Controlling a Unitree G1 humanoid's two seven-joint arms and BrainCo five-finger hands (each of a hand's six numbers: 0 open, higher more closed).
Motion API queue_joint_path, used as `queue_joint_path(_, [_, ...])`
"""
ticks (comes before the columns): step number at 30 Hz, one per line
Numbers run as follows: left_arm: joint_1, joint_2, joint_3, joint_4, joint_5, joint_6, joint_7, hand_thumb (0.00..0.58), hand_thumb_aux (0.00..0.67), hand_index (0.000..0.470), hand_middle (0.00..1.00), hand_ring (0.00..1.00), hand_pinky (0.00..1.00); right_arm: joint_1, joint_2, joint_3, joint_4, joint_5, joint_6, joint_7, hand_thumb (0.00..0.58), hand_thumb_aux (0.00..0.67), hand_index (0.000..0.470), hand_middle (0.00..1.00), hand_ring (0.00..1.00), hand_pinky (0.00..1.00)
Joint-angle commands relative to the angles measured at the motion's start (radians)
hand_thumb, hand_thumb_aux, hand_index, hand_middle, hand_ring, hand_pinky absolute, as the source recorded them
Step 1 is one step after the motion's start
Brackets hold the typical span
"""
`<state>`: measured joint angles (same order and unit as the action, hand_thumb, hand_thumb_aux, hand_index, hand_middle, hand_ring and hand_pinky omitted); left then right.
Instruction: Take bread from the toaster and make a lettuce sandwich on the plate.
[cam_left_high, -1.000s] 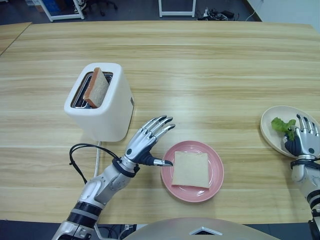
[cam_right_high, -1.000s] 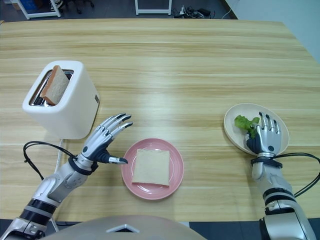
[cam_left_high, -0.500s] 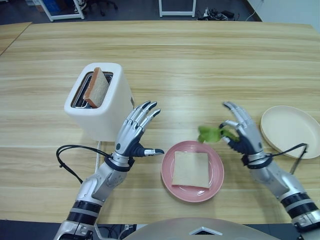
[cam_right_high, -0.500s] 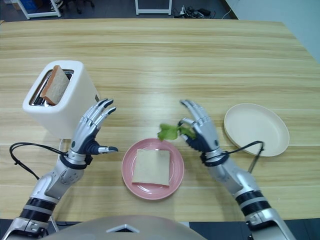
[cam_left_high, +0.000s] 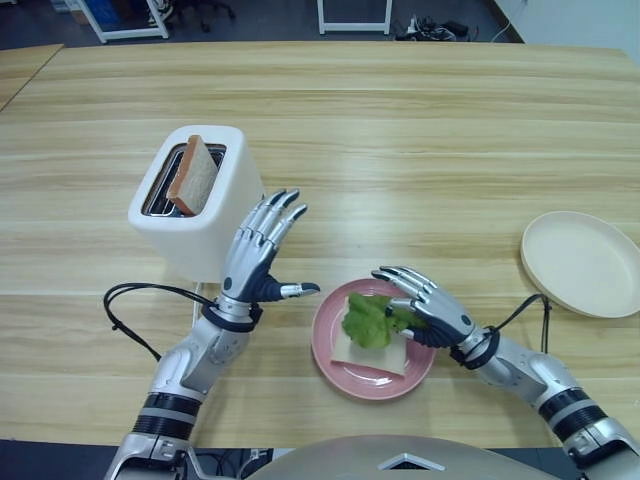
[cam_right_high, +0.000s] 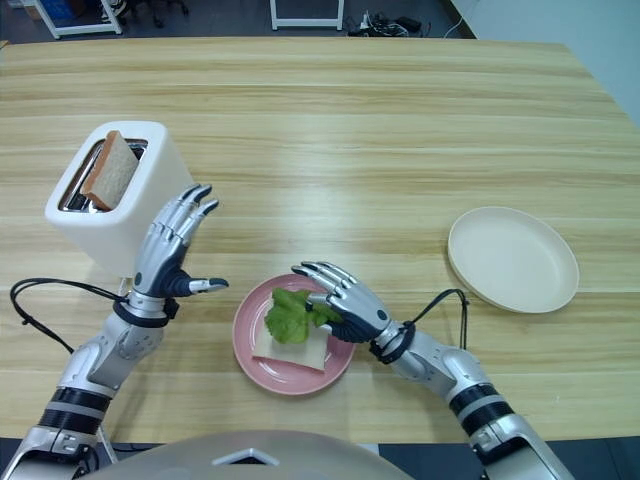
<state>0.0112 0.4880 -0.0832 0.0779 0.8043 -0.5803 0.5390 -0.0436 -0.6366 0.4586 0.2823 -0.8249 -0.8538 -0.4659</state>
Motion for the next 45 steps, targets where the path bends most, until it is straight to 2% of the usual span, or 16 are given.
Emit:
queue_joint_path(1, [0.004,0.031,0.089,-0.046,0.009,0.074,0.02,0.0,0.0,0.0,0.0,0.0,0.0,0.042,-0.058,-0.04,-0.047,0.031,0.0,0.084,0.0,0.0,0.0,0.0,0.0,0.0])
queue_joint_path(9, [0.019,0.049,0.242,-0.139,0.035,0.258,0.048,0.0,0.0,0.0,0.0,0.0,0.0,0.038,-0.049,-0.023,-0.054,-0.021,0.041,0.202,0.0,0.0,0.0,0.0,0.0,0.0])
queue_joint_path(13, [0.037,0.093,0.338,-0.108,0.062,0.388,0.044,0.0,0.0,0.0,0.0,0.0,0.0,0.033,-0.044,-0.037,-0.062,-0.036,0.042,0.195,0.0,0.0,0.0,0.0,0.0,0.0])
queue_joint_path(16, [0.052,0.136,0.359,-0.078,0.068,0.456,-0.016,0.0,0.0,0.0,0.0,0.0,0.0,0.049,-0.05,-0.087,-0.08,-0.021,0.042,0.148,0.0,0.0,0.0,0.0,0.0,0.0])
queue_joint_path(21, [-0.008,0.177,0.289,0.003,0.025,0.48,-0.161,0.0,0.0,0.0,0.0,0.0,0.0,0.072,-0.056,-0.174,-0.113,-0.007,0.048,0.083,0.0,0.0,0.0,0.0,0.0,0.0])
queue_joint_path(31, [-0.155,0.229,0.169,0.169,-0.076,0.409,-0.326,0.005,0.003,0.002,0.0,0.0,0.0,0.112,-0.074,-0.222,-0.143,-0.007,0.052,0.094,0.0,0.0,0.0,0.0,0.0,0.0])
queue_joint_path(32, [-0.168,0.239,0.164,0.179,-0.081,0.406,-0.337,0.1,0.06,0.042,0.0,0.0,0.0,0.117,-0.072,-0.227,-0.146,-0.005,0.054,0.093,0.0,0.0,0.0,0.0,0.0,0.0])
queue_joint_path(33, [-0.178,0.249,0.162,0.185,-0.085,0.407,-0.346,0.223,0.145,0.101,0.0,0.0,0.0,0.122,-0.07,-0.229,-0.147,-0.006,0.054,0.092,0.0,0.0,0.0,0.0,0.0,0.0])
queue_joint_path(34, [-0.185,0.258,0.161,0.187,-0.089,0.409,-0.354,0.429,0.328,0.23,0.0,0.0,0.0,0.125,-0.068,-0.23,-0.147,-0.008,0.053,0.09,0.0,0.0,0.0,0.0,0.0,0.0])
queue_joint_path(35, [-0.186,0.269,0.162,0.187,-0.091,0.41,-0.36,0.554,0.528,0.37,0.03,0.03,0.03,0.128,-0.066,-0.231,-0.147,-0.009,0.052,0.091,0.0,0.0,0.0,0.0,0.0,0.0])
queue_joint_path(36, [-0.183,0.277,0.165,0.183,-0.096,0.408,-0.365,0.58,0.67,0.47,0.21,0.21,0.21,0.131,-0.065,-0.232,-0.147,-0.009,0.051,0.091,0.0,0.0,0.0,0.0,0.0,0.0])
queue_joint_path(39, [-0.163,0.304,0.15,0.171,-0.11,0.377,-0.402,0.58,0.67,0.47,0.95,0.95,0.95,0.141,-0.066,-0.242,-0.147,-0.006,0.055,0.086,0.0,0.0,0.0,0.0,0.0,0.0])
queue_joint_path(40, [-0.153,0.313,0.137,0.169,-0.113,0.356,-0.412,0.58,0.67,0.47,1.0,1.0,1.0,0.142,-0.066,-0.245,-0.146,-0.006,0.055,0.083,0.0,0.0,0.0,0.0,0.0,0.0])
queue_joint_path(45, [-0.141,0.324,0.13,0.155,-0.113,0.295,-0.364,0.58,0.67,0.47,1.0,1.0,1.0,0.144,-0.06,-0.252,-0.141,-0.007,0.05,0.072,0.0,0.0,0.0,0.0,0.0,0.0])
